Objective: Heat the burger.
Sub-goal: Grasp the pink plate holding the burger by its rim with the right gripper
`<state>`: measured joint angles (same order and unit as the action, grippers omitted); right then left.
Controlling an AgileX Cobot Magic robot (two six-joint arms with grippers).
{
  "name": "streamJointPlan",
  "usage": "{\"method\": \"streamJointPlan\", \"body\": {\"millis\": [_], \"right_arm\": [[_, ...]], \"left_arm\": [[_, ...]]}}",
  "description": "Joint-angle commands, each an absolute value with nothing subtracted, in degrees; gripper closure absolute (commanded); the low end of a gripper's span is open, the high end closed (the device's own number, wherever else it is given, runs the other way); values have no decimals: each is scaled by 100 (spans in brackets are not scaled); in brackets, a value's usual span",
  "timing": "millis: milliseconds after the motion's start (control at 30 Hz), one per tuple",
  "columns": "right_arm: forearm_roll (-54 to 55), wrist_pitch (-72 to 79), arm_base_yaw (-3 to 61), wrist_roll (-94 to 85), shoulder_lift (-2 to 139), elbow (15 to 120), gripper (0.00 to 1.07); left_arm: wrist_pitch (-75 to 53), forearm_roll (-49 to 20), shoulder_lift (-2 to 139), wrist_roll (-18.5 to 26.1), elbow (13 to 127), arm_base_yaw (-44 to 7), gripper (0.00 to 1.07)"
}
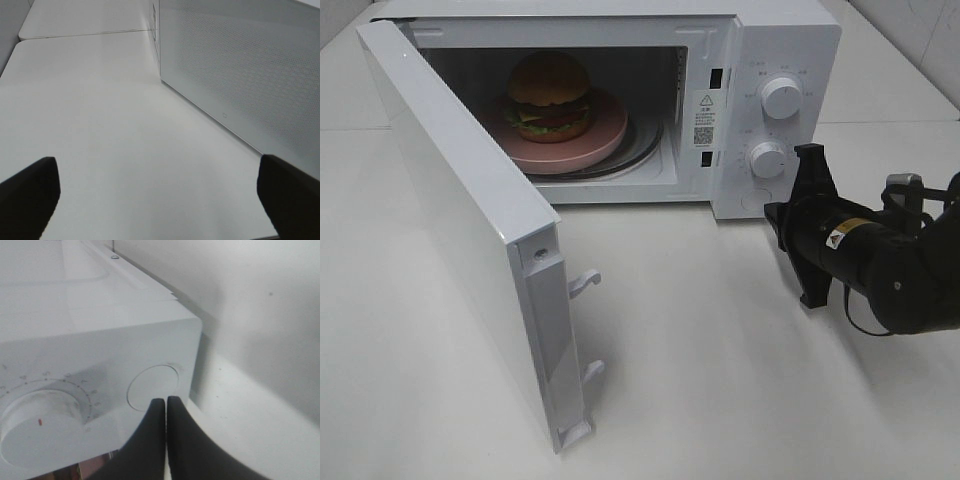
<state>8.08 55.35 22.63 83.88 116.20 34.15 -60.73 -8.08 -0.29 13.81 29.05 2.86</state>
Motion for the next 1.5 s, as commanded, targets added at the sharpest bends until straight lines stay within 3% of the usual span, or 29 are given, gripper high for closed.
{"method": "streamJointPlan", "body": {"millis": [33, 433, 667, 867, 1133, 1500], "right_arm": [[802, 5569, 2286, 8400, 11425, 3203, 107], [699, 4589, 2286, 6314, 9952, 2298, 107], [837, 1822, 2286, 2853, 8726, 2320, 107], [831, -413, 2275, 1112, 8474, 2739, 105], [647, -2074, 2275, 298, 8468, 3340, 103], [510, -4607, 2275, 596, 8468, 4383, 100]], "left_arm": [[-6016, -854, -120, 1364, 2911, 246, 4], [-6016, -854, -120, 1364, 2911, 246, 4], [-6016, -854, -120, 1364, 2911, 246, 4], [-6016, -854, -120, 1364, 2911, 246, 4], [-6016, -854, -120, 1364, 2911, 246, 4], [-6016, -854, -120, 1364, 2911, 246, 4]]}}
